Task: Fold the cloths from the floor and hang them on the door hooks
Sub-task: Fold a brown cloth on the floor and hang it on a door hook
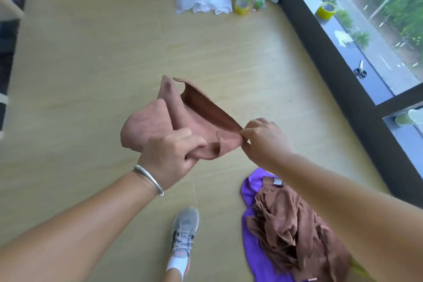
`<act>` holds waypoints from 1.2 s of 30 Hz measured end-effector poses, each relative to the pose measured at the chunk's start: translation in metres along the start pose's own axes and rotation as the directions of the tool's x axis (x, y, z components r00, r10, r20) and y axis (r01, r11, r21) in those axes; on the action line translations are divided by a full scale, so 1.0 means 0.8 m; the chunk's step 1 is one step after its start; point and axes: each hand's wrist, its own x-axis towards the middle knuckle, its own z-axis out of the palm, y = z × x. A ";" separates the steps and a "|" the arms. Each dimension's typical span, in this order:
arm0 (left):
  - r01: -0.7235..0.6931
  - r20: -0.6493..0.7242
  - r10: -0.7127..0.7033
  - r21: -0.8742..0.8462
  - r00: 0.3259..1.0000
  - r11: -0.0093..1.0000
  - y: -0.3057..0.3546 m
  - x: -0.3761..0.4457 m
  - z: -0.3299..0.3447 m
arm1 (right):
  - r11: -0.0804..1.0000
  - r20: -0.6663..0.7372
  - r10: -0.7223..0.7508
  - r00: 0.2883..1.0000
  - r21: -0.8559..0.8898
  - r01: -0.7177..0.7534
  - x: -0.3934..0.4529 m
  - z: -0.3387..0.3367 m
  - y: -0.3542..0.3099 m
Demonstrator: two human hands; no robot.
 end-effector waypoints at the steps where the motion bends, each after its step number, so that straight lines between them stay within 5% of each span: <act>1: 0.054 0.078 -0.054 -0.004 0.996 0.999 0.004 -0.037 0.021 | 0.999 0.084 0.020 0.996 -0.030 -0.017 -0.015 0.031 -0.009; 3: 0.190 0.379 -0.168 -0.020 0.910 0.982 0.009 -0.109 0.067 | 0.993 0.297 0.074 0.952 -0.106 -0.044 -0.049 0.092 -0.030; 5: 0.317 0.697 -0.289 0.093 0.657 0.944 0.010 -0.184 0.112 | 0.983 0.483 0.113 0.868 -0.181 -0.027 -0.088 0.149 -0.058; 7: 0.381 0.813 -0.392 0.230 0.431 0.895 0.006 -0.254 0.147 | 0.981 0.585 0.122 0.801 -0.195 -0.007 -0.126 0.202 -0.088; 10: 0.431 0.811 -0.501 0.353 0.302 0.831 -0.010 -0.342 0.176 | 0.986 0.628 0.086 0.774 -0.167 0.026 -0.169 0.274 -0.133; 15: 0.377 0.739 -0.591 0.472 0.324 0.797 -0.069 -0.450 0.205 | 0.985 0.562 0.051 0.826 -0.162 0.050 -0.187 0.380 -0.172; 24: 0.402 0.592 -0.519 0.329 0.617 0.854 -0.148 -0.448 0.404 | 0.908 0.416 0.147 0.897 -0.417 0.045 -0.103 0.541 -0.072; 36: 0.278 0.617 -0.508 0.435 0.601 0.856 -0.181 -0.394 0.601 | 0.791 0.438 0.088 0.895 -0.576 0.205 0.007 0.641 0.084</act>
